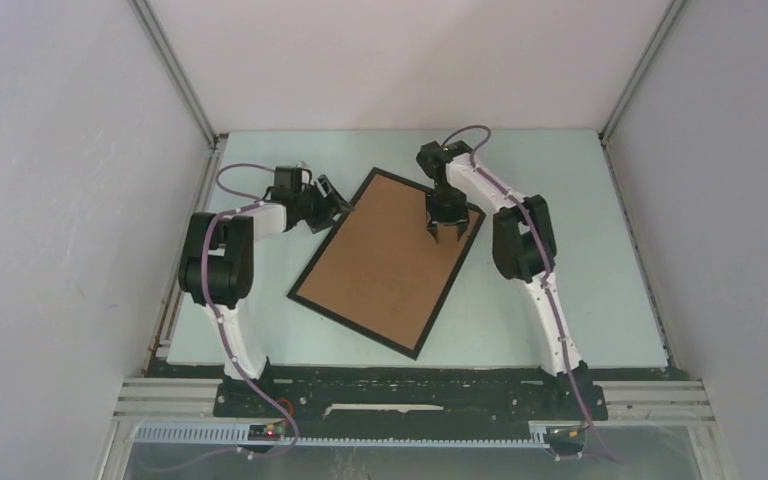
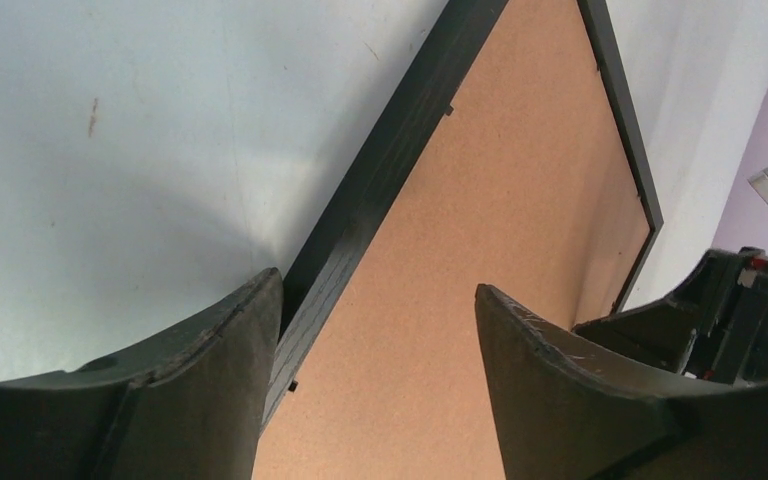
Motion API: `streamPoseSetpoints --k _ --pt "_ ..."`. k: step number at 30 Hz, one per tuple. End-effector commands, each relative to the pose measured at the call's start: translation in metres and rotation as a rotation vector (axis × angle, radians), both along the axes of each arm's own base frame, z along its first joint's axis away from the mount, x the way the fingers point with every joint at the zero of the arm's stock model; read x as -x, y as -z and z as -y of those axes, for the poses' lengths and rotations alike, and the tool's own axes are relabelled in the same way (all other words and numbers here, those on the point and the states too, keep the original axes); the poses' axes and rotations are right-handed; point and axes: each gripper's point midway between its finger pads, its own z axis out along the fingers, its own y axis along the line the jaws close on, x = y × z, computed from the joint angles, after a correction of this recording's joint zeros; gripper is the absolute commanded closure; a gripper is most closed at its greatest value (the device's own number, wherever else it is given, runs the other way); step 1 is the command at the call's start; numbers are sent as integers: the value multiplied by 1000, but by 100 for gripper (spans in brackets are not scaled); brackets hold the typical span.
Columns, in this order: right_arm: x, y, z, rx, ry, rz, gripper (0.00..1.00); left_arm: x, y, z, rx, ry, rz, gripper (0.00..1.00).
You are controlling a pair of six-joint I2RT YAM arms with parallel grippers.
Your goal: Put the photo into the frame
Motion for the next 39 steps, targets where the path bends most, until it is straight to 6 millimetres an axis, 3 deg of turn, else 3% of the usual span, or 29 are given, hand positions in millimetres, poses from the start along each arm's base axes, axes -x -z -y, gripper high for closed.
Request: streamPoseSetpoints --k 1,3,6,10,12,16,21,26,32,39 --pt "-18 -70 -34 -230 -51 304 32 28 -19 14 64 57 -7 24" --pt "-4 -101 -21 -323 -28 388 25 37 -14 15 94 58 -45 23" --pt "32 -103 3 -527 72 424 20 51 -5 18 125 60 -94 22" --pt "69 -63 39 -701 219 360 24 67 -5 19 158 53 -91 22" --pt "83 -46 50 -739 262 318 31 78 -6 17 154 40 -81 22" --pt "94 -31 59 -768 281 289 41 93 -4 8 130 7 -63 22" --pt "103 -9 50 -790 277 212 55 93 2 7 114 14 -79 22" --pt "116 12 48 -767 284 173 61 90 1 7 109 20 -74 22" --pt "121 17 46 -741 268 163 70 90 1 7 106 26 -75 22" --pt "129 10 63 -736 302 207 61 89 1 7 98 26 -69 23"
